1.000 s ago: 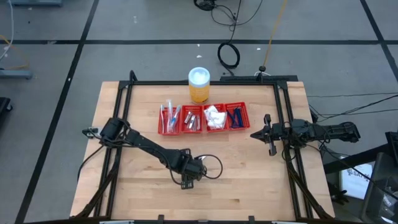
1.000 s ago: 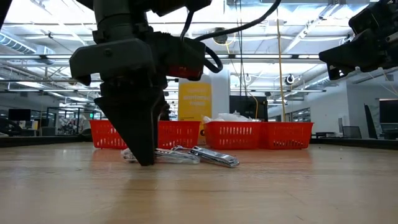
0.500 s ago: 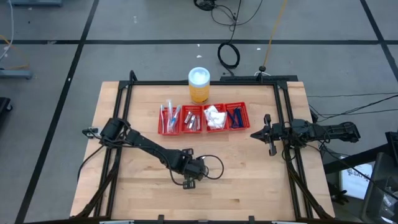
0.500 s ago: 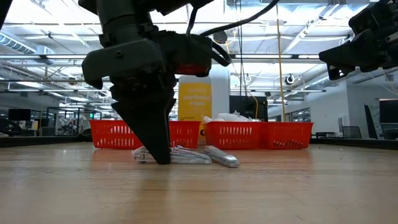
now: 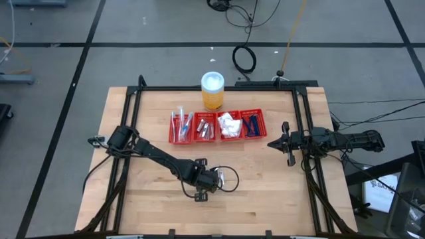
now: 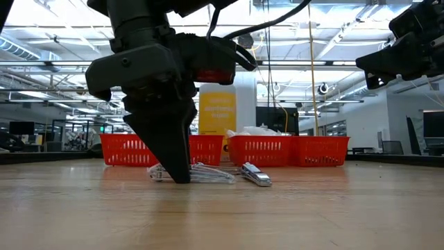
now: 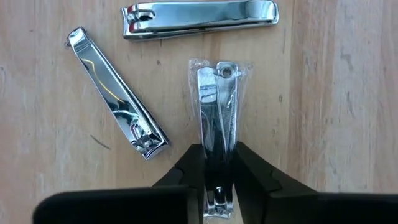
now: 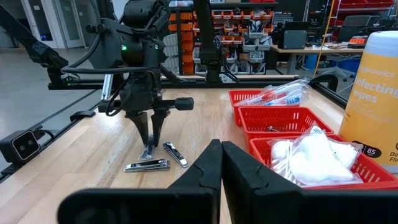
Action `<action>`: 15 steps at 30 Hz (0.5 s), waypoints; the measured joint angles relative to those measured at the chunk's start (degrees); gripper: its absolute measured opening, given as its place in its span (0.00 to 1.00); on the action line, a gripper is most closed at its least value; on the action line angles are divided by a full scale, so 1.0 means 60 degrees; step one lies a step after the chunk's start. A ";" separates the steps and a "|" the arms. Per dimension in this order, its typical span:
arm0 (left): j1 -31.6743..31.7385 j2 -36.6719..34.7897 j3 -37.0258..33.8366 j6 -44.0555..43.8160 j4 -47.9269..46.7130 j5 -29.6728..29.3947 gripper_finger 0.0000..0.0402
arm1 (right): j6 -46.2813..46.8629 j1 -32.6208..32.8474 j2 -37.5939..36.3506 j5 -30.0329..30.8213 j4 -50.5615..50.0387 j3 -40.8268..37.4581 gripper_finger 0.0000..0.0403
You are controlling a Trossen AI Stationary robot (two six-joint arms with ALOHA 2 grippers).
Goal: Pick & Place Travel size toiletries
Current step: Put the silver nail clippers into the middle left red basket
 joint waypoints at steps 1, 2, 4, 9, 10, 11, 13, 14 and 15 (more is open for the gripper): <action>0.0000 0.0000 0.0000 0.0012 -0.0002 0.0002 0.11 | 0.0003 -0.0002 0.0000 -0.0001 -0.0003 0.0000 0.00; 0.0000 0.0000 0.0000 0.0020 -0.0005 0.0006 0.09 | 0.0003 0.0000 0.0000 -0.0001 -0.0003 0.0000 0.00; 0.0000 0.0000 0.0000 0.0016 -0.0007 0.0007 0.09 | 0.0000 0.0000 0.0000 -0.0001 0.0000 0.0000 0.00; 0.0000 0.0000 0.0000 0.0036 -0.0007 0.0007 0.09 | 0.0000 0.0000 0.0000 -0.0001 -0.0003 0.0000 0.00; 0.0000 0.0000 0.0000 0.0092 -0.0009 0.0007 0.10 | 0.0000 0.0000 0.0000 0.0001 -0.0002 0.0000 0.00; 0.0000 0.0000 0.0000 0.0157 -0.0011 0.0007 0.11 | 0.0000 0.0000 0.0000 0.0003 -0.0003 0.0000 0.00; -0.0007 0.0000 0.0000 0.0268 -0.0011 0.0010 0.12 | -0.0001 0.0000 0.0000 -0.0001 -0.0003 0.0000 0.00; -0.0011 0.0000 0.0000 0.0285 -0.0011 0.0007 0.12 | -0.0006 0.0000 0.0000 0.0000 -0.0002 0.0000 0.00; -0.0011 0.0000 0.0000 0.0281 -0.0011 0.0008 0.12 | -0.0008 -0.0002 0.0000 -0.0001 -0.0003 0.0000 0.00</action>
